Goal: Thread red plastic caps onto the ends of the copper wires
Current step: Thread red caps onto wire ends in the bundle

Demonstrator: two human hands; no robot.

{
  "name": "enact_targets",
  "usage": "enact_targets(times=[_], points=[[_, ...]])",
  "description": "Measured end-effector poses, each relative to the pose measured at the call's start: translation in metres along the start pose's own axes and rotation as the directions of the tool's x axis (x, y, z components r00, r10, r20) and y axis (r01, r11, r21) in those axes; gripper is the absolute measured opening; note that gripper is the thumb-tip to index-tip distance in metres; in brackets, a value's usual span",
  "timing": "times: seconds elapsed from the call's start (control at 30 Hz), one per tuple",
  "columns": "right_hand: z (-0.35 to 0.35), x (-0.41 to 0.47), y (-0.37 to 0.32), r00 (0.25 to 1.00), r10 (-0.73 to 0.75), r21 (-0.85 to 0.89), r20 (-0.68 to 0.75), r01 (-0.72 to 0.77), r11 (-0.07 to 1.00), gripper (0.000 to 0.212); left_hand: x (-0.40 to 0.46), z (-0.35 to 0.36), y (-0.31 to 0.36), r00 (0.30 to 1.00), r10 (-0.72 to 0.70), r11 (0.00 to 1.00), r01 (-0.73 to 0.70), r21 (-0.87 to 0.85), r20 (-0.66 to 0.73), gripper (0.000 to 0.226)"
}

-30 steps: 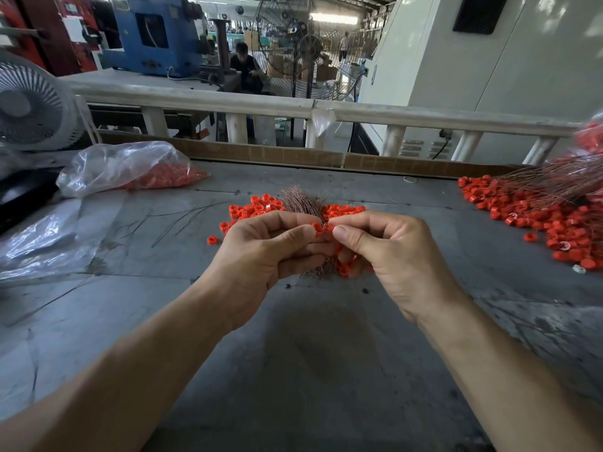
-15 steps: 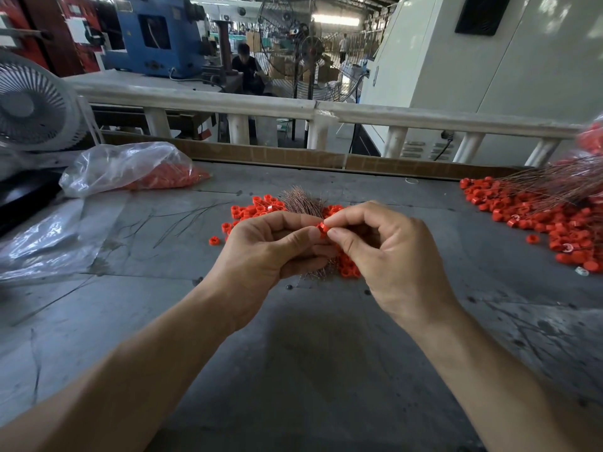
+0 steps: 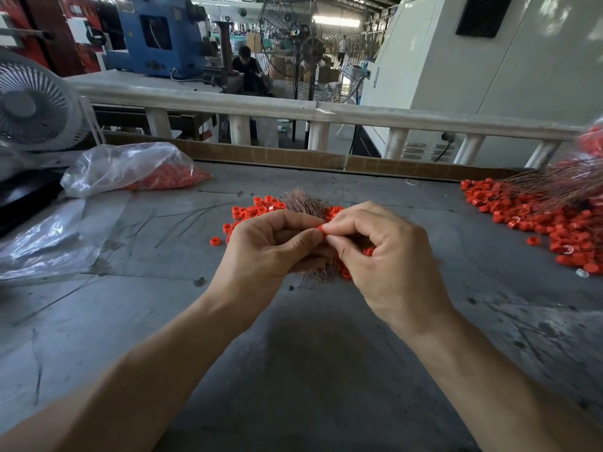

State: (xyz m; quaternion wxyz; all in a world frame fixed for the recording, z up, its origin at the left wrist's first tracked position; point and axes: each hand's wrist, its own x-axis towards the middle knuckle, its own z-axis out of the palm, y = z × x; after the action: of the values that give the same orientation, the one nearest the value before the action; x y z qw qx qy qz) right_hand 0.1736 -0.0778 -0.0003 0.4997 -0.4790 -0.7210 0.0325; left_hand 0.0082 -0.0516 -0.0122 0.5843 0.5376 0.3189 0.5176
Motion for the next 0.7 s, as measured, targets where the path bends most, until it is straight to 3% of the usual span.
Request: enact_targets(times=[0.17, 0.47, 0.7], points=[[-0.001, 0.000, -0.001, 1.000, 0.019, 0.018, 0.018, -0.020, 1.000, 0.012, 0.000, -0.001, 0.000, 0.997, -0.074, 0.995, 0.074, -0.073, -0.008, 0.032], [0.009, -0.006, -0.010, 0.999, -0.054, -0.346, -0.001, 0.050, 0.937, 0.012, 0.000, 0.001, -0.001, 0.958, -0.279, 0.923, 0.285, -0.257, 0.061, 0.033], [0.008, -0.005, -0.008, 0.990, -0.140, -0.409, -0.018, 0.121, 0.905, 0.006, -0.001, 0.001, 0.002, 0.956, -0.287, 0.923, 0.292, -0.249, 0.059, 0.026]])
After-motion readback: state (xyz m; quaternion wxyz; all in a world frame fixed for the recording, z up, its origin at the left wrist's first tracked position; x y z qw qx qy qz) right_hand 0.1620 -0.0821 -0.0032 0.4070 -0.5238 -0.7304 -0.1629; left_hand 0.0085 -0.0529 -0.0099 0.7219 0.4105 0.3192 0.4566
